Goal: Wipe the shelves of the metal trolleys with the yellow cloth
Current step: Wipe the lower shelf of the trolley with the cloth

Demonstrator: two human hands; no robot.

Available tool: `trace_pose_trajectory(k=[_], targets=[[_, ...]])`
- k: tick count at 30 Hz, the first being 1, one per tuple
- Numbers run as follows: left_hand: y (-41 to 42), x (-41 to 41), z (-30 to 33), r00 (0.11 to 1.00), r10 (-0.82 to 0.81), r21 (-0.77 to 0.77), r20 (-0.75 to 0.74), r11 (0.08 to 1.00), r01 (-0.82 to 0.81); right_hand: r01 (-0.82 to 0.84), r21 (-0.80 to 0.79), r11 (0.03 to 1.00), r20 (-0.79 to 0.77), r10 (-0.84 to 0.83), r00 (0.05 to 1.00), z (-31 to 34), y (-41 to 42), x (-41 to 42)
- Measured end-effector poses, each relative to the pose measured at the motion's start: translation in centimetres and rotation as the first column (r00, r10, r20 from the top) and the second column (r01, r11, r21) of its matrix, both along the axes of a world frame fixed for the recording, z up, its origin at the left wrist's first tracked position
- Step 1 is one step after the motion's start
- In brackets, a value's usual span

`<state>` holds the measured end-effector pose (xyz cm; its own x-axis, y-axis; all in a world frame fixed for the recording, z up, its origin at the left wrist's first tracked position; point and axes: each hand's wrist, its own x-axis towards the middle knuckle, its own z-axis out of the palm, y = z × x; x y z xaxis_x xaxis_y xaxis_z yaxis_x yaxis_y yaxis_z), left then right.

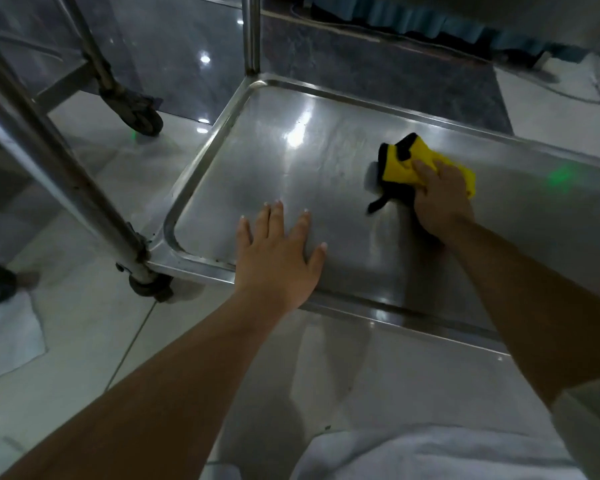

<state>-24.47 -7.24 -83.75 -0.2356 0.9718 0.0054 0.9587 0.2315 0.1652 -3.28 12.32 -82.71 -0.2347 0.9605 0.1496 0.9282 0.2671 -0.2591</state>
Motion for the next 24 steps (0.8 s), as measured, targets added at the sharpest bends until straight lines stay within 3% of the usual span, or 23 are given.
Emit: trace_pose_trajectory(k=[5,11,13,15,17,21,24], targets=[[-0.1,0.2,0.2,1.0,-0.013,-0.05,0.002,0.999,0.013,0.021,0.015,1.0,-0.036,-0.021,0.999,-0.3,-8.8,2.4],[-1.0,-0.4,1.2,0.996,-0.036,-0.044,-0.08,0.999,0.032,-0.302,0.046,0.952,0.016,0.302,0.953,0.2,-16.4,8.3],[-1.7,-0.6,1.5,0.983,-0.1,-0.102,-0.152,0.991,0.085,-0.189,0.013,0.982,0.036,0.188,0.981,0.7,-16.3,13.2],[-2.1,-0.4,1.9,0.975,-0.128,-0.123,-0.181,0.987,0.107,0.035,0.002,0.999,-0.019,-0.035,0.999,0.9,-16.8,17.1],[-2.1,0.2,2.3,0.991,-0.083,-0.101,-0.105,0.992,0.073,0.181,0.011,0.983,-0.058,-0.18,0.982,0.7,-17.9,18.3],[-1.9,0.8,2.4,0.995,-0.037,-0.06,-0.091,0.998,0.031,0.222,0.011,0.975,-0.008,-0.222,0.975,0.2,-19.5,15.3],[-0.6,2.8,3.1,0.999,-0.049,-0.088,-0.022,0.995,0.047,0.163,0.011,0.987,0.032,-0.164,0.986,0.2,-20.4,11.2]])
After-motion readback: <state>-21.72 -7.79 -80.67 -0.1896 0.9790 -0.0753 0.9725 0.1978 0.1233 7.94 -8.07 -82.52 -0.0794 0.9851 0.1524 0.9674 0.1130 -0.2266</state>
